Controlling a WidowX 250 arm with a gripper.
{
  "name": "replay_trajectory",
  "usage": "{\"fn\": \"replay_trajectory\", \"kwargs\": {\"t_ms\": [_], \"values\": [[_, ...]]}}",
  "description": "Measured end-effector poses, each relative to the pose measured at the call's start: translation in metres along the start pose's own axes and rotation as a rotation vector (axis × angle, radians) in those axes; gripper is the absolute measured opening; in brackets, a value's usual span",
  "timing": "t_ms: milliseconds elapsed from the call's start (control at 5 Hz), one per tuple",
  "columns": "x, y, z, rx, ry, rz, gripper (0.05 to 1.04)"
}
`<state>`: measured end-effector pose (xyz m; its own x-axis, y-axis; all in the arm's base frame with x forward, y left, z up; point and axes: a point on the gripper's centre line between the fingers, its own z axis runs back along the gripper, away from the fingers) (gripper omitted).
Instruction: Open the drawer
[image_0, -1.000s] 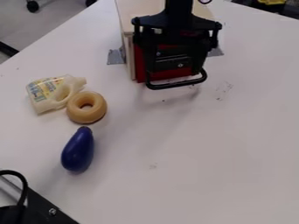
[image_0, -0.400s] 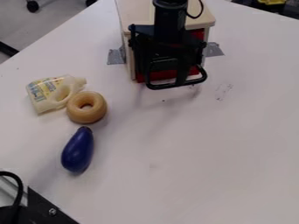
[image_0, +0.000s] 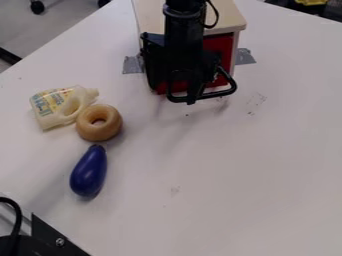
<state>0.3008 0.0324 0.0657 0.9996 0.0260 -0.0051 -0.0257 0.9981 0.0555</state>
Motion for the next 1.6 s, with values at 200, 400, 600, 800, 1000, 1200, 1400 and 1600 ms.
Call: {"fn": "replay_trajectory", "kwargs": {"t_ms": [200, 400, 600, 800, 1000, 1200, 1400, 1600], "values": [[0.0, -0.003, -0.006, 0.003, -0.019, -0.104, 0.999], [-0.007, -0.006, -0.02, 0.042, -0.034, -0.195, 0.999], [-0.01, -0.015, -0.029, 0.074, -0.086, -0.302, 0.999], [-0.011, -0.018, -0.037, 0.086, -0.13, -0.366, 0.999], [-0.012, -0.02, -0.039, 0.104, -0.14, -0.405, 0.999], [-0.013, -0.025, -0.032, 0.115, -0.145, -0.415, 0.999], [-0.01, -0.033, -0.011, 0.099, -0.188, -0.408, 0.999], [0.002, -0.038, 0.005, 0.079, -0.216, -0.398, 0.999]]}}
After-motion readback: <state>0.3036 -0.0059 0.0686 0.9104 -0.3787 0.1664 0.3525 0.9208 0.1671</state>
